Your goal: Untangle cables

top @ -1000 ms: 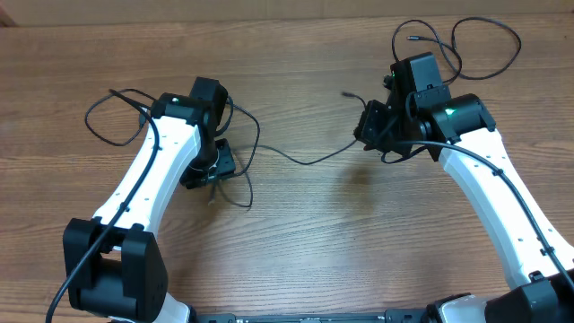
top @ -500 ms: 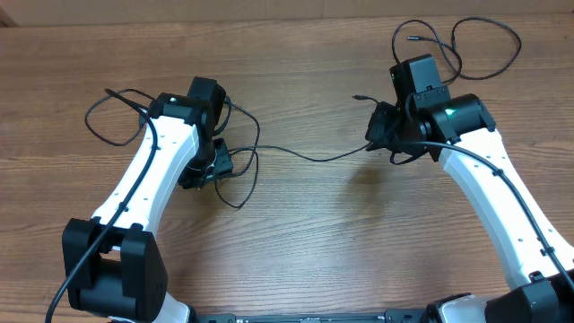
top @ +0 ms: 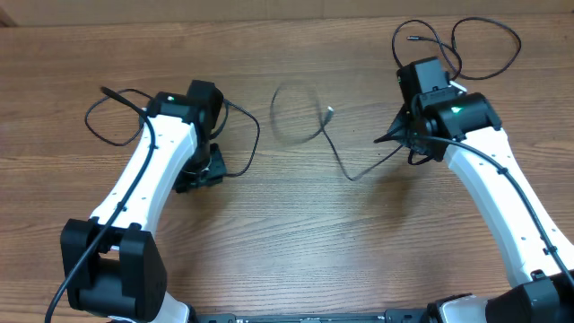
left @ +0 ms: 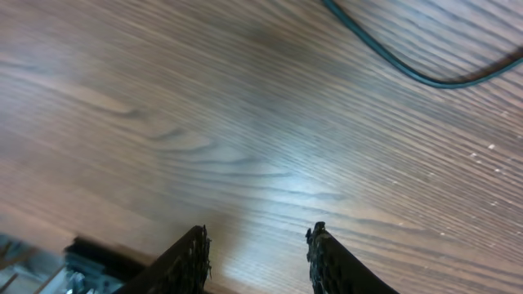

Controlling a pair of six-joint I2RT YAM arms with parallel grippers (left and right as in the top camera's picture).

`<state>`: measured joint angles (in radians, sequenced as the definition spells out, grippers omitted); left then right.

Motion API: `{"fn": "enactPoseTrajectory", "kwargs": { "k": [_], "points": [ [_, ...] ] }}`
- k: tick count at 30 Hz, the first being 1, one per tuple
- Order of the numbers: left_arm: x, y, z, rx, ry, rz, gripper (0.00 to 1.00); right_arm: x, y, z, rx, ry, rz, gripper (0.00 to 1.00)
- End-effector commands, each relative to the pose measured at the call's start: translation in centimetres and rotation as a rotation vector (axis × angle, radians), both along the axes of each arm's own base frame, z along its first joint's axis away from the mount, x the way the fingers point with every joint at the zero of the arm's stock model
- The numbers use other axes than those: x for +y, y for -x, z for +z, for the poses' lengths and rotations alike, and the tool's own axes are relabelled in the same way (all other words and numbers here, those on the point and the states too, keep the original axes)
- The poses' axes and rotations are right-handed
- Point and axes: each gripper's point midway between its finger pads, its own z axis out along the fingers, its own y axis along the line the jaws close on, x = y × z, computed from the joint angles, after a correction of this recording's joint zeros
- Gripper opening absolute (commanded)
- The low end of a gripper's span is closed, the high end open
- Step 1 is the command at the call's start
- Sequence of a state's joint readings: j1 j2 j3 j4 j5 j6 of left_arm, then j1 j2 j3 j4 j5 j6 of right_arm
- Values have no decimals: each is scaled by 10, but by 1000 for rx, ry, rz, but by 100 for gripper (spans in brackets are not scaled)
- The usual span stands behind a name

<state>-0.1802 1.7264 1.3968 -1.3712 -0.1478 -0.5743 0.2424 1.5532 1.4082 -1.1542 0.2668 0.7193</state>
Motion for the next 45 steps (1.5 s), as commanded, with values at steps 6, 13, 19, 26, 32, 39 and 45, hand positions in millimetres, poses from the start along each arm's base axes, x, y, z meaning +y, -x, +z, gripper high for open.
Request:
{"fn": "enactPoseTrajectory", "kwargs": {
  "k": [6, 13, 19, 26, 32, 39, 45],
  "points": [
    [-6, -24, 27, -72, 111, -5, 45, -2, 0, 10, -17, -58, -24, 6],
    [-17, -25, 26, -74, 173, -15, 58, 6, 5, 7, 10, -97, -7, 4],
    [-26, -27, 26, -77, 223, -12, 83, 31, 9, 5, 41, -223, 74, 4],
    [-29, -29, 27, -89, 241, -13, 93, 56, 12, 8, 54, -335, 198, 4],
    [-29, -32, 27, -99, 242, -14, 99, 83, 18, 13, 63, -424, 336, 4],
    [-29, -32, 27, -98, 243, -14, 100, 102, 26, 12, 75, -413, 394, 4],
    [-29, -32, 27, -98, 242, -14, 100, 96, 25, 8, 77, -346, 374, 4]
  ]
}}
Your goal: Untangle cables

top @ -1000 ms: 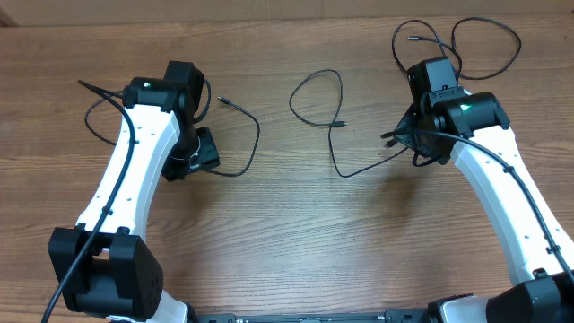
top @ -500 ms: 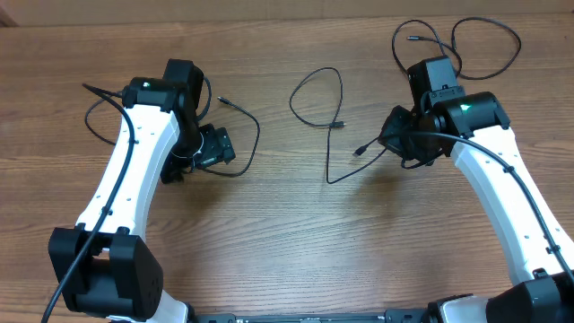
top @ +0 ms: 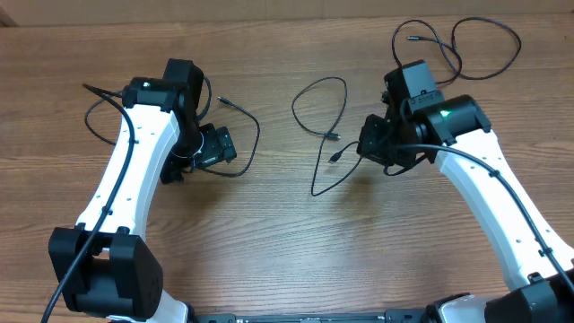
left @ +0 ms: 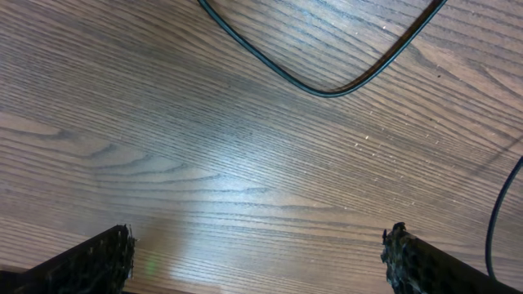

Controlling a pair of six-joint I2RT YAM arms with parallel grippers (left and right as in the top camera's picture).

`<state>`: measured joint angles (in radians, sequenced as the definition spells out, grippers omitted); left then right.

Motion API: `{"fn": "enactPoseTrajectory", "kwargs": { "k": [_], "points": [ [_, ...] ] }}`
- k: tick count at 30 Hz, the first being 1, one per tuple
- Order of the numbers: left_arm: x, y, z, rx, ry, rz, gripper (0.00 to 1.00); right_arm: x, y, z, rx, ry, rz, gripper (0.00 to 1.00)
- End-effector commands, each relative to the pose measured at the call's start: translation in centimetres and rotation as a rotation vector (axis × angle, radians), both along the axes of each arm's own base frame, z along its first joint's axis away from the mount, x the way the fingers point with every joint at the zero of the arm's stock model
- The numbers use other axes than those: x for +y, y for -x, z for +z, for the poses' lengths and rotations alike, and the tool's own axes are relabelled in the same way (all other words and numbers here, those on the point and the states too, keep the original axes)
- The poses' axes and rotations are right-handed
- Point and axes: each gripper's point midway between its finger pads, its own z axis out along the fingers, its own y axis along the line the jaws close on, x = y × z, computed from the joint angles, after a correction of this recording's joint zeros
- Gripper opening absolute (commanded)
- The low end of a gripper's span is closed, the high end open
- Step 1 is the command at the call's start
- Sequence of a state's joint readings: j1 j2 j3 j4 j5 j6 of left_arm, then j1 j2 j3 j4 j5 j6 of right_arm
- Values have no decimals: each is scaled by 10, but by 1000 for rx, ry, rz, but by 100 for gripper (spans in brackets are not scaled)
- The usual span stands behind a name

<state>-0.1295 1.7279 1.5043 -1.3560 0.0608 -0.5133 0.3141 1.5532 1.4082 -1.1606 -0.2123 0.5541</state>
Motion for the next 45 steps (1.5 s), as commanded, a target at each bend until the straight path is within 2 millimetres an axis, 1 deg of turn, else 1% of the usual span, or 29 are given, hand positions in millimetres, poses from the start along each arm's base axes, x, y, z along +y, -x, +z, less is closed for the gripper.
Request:
{"fn": "enactPoseTrajectory", "kwargs": {
  "k": [1, 5, 6, 8, 12, 16, 19, 21, 25, 27, 29, 32, 34, 38, 45],
  "points": [
    [-4, -5, 3, -16, 13, -16, 99, -8, -7, 8, -50, 46, -19, 4],
    [-4, -5, 3, -15, 14, -16, 100, -21, -12, 7, -58, 100, -99, 4],
    [-5, -2, 4, -4, 21, -16, 100, -24, -13, 6, -60, 112, -120, 4],
    [-12, 5, 4, 25, 60, -18, 99, -28, -15, 6, -67, 132, -139, 4],
    [-33, 7, 8, 23, 174, -112, 100, -31, -15, 6, -71, 148, -144, 4],
    [-38, 10, 15, 4, 186, -125, 100, -31, -15, 6, -71, 149, -144, 4],
    [-41, 14, 32, -49, 191, -125, 100, -32, -16, 6, -74, 152, -145, 4],
    [-42, 19, 50, -108, 197, -139, 100, -34, -16, 6, -77, 162, -149, 4],
    [-40, 34, 87, -246, 173, -173, 99, -35, -17, 6, -80, 167, -152, 4],
    [-37, 45, 102, -300, 140, -192, 100, -35, -17, 6, -82, 166, -151, 4],
    [-33, 55, 113, -343, 100, -197, 100, -35, -18, 7, -85, 165, -152, 4],
    [-30, 70, 122, -374, 65, -181, 100, -34, -19, 7, -90, 163, -152, 4],
    [-28, 80, 125, -391, 41, -159, 100, -34, -20, 7, -94, 162, -153, 4],
    [-30, 90, 126, -413, 19, -158, 100, -34, -20, 7, -93, 162, -153, 4],
    [-30, 94, 115, -379, -1, -166, 100, -34, -20, 7, -93, 161, -152, 4]
  ]
}}
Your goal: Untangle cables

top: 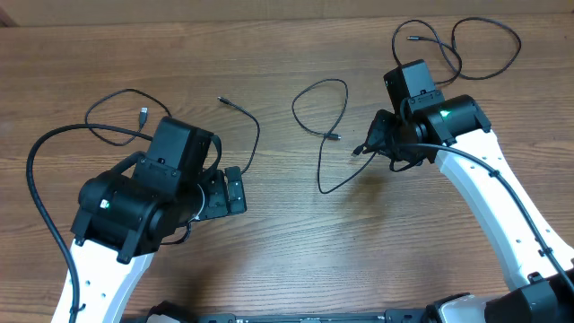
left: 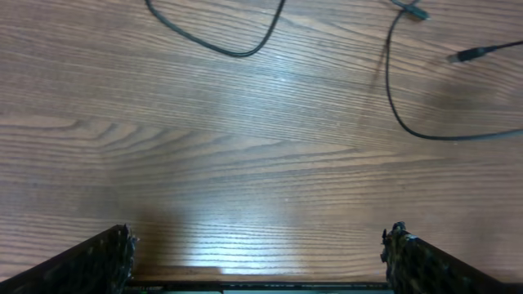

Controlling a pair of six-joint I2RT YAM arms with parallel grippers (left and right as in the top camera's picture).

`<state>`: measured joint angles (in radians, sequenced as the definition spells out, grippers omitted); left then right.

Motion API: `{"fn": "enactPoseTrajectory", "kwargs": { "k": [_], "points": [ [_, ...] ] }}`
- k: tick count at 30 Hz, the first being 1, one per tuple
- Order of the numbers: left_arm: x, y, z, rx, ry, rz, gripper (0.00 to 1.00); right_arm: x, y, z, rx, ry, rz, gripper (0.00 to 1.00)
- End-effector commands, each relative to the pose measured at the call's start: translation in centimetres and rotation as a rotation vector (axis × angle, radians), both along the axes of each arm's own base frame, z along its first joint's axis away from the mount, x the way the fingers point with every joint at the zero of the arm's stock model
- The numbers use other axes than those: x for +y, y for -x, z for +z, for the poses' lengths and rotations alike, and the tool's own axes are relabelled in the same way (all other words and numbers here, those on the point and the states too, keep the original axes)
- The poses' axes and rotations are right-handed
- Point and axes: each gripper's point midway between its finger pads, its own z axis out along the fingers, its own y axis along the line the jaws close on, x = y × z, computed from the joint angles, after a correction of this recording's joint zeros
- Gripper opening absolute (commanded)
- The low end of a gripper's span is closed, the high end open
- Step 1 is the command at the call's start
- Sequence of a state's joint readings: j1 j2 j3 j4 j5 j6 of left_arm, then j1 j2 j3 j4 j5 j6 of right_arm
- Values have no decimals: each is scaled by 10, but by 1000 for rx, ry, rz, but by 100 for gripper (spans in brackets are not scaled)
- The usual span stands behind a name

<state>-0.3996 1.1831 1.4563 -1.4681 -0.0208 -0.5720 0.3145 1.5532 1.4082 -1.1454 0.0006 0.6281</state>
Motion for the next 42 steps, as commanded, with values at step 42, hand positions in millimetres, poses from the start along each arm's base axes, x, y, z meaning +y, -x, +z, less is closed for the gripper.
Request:
{"fn": "enactPoseTrajectory", "kwargs": {
  "k": [42],
  "points": [
    [7, 45, 9, -143, 95, -64, 100, -1, -6, 11, -42, -5, -8, 4]
  ]
}}
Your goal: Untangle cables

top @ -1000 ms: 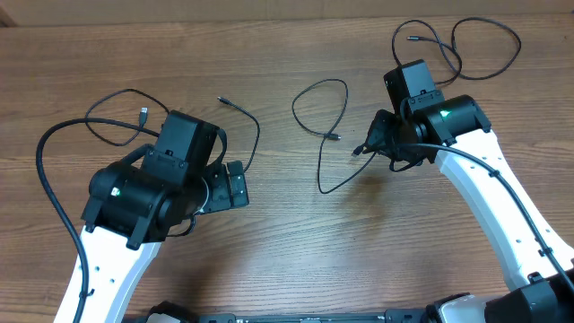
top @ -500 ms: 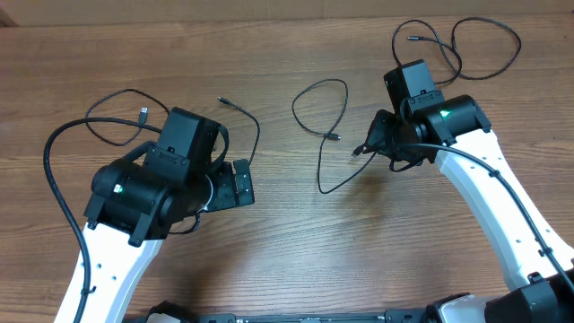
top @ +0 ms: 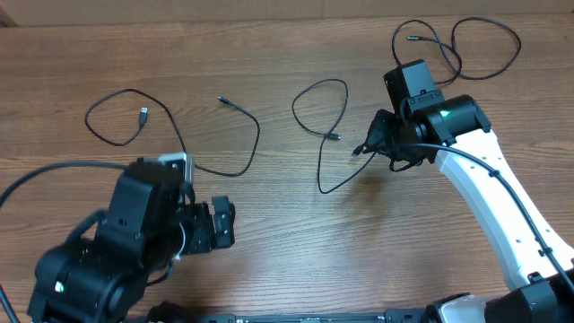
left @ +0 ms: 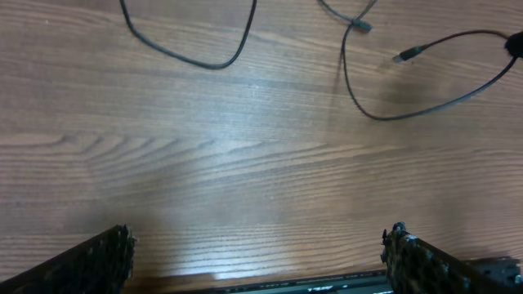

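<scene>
Three black cables lie apart on the wooden table [top: 269, 242]. The left cable [top: 258, 135] loops at the far left and shows as a curve [left: 216, 65] in the left wrist view. The middle cable [top: 320, 175] loops near the centre. Its free stretch [left: 368, 114] runs to my right gripper [top: 370, 145], which is shut on it near its plug [left: 402, 55]. My left gripper [top: 221, 224] hangs low near the front edge, wide open [left: 257, 261] and empty. Its fingers [left: 102, 257] frame bare wood.
A third cable [top: 517, 43] lies coiled at the far right corner, behind the right arm [top: 484, 179]. The table's front edge [left: 327, 284] shows just under the left gripper.
My left arm has drawn back toward the table's front edge, its gripper still wide open and empty. The right gripper and all cables stand as before.
First the left gripper stood partly open beside the left cable while the right held the middle cable, which was blurred in motion. Then the left jaws were wide open and the middle cable lay further right. The left arm has since stood nearer the front each time.
</scene>
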Controlling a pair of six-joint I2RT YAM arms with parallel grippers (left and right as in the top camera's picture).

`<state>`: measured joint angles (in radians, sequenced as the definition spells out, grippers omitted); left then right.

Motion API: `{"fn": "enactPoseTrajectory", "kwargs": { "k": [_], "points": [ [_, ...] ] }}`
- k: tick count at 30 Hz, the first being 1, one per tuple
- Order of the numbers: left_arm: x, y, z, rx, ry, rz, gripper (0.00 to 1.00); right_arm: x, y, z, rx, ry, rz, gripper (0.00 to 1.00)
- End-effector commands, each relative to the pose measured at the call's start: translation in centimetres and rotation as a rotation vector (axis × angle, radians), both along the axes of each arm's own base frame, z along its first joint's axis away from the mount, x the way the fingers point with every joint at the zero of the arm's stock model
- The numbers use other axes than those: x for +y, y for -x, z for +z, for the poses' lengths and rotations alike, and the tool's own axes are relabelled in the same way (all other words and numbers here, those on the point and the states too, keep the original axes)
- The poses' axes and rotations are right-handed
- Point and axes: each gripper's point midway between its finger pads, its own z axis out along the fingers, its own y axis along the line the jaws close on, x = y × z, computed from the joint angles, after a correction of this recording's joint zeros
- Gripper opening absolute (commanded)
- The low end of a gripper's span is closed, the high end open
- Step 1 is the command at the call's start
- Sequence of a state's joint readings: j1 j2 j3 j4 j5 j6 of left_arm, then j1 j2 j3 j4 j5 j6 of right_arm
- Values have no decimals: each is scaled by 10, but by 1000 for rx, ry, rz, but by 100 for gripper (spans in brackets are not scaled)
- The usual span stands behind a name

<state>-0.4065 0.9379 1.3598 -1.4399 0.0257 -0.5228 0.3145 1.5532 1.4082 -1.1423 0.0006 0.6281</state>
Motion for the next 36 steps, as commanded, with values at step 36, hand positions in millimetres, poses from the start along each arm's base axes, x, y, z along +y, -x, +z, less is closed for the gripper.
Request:
{"fn": "enactPoseTrajectory", "kwargs": {
  "k": [36],
  "points": [
    [-2, 25, -28, -137, 132, -18, 100, -6, -13, 13, -75, 25, -23, 4]
  ]
}}
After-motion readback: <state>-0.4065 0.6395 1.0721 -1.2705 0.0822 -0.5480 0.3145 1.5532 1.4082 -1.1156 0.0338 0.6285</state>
